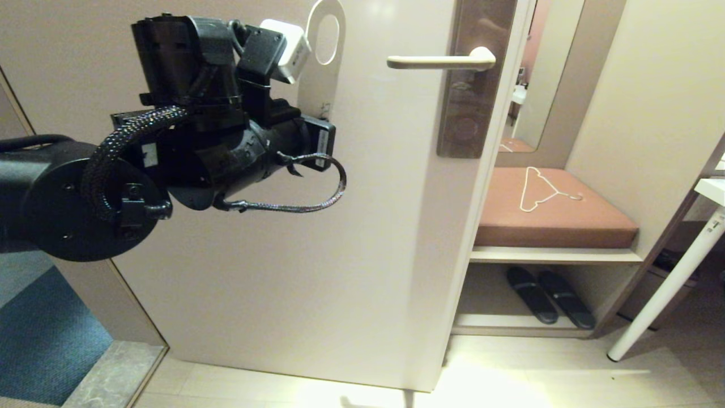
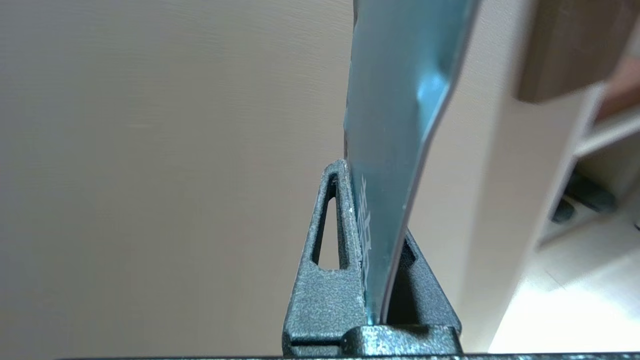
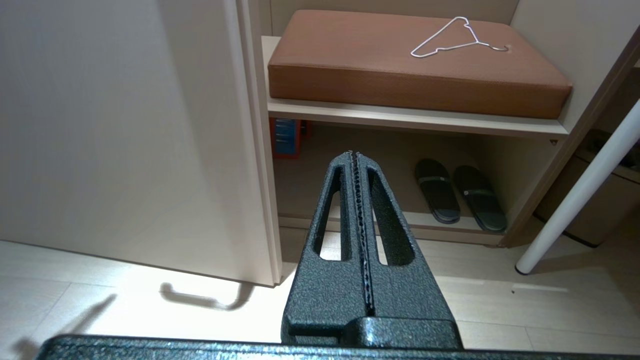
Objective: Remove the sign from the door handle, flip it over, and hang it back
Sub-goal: Hang the sign back with the other side facing out
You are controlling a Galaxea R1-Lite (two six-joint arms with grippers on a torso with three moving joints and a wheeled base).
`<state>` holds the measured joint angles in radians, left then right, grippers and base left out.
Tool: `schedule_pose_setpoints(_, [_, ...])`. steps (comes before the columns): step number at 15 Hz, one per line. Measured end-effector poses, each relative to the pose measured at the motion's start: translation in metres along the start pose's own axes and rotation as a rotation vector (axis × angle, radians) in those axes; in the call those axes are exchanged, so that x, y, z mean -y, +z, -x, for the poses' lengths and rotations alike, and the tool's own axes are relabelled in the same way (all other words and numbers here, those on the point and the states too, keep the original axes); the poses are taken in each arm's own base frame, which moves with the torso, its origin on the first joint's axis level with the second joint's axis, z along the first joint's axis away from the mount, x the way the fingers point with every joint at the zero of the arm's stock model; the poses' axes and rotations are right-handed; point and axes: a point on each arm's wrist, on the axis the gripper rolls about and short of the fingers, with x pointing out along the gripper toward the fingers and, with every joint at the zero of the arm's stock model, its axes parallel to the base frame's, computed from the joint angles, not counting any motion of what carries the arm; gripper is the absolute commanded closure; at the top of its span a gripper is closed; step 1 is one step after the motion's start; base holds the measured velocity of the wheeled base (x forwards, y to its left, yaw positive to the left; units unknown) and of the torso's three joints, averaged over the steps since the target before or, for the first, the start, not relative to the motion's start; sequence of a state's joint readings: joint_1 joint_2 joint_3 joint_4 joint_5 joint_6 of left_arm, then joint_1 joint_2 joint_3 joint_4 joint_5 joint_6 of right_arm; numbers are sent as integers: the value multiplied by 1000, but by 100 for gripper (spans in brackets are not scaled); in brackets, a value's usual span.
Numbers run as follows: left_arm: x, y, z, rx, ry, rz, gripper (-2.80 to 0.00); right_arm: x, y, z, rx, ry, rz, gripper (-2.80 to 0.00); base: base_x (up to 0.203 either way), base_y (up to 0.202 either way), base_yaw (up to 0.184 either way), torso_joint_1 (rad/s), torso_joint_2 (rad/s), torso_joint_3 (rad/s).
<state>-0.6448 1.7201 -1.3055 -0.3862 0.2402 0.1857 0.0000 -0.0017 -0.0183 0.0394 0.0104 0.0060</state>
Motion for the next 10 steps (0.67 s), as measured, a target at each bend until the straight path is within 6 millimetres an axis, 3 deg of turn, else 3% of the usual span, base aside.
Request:
schedule_pose_setpoints(4, [19,0,-12,-39,-39,-7,0,0,0,0,0,0,0,0,0,0,0,0,0,0])
schedule_pose_setpoints(10, [31,8,-36,-60,-48,11,0,0,0,0,0,0,0,0,0,0,0,0,0,0])
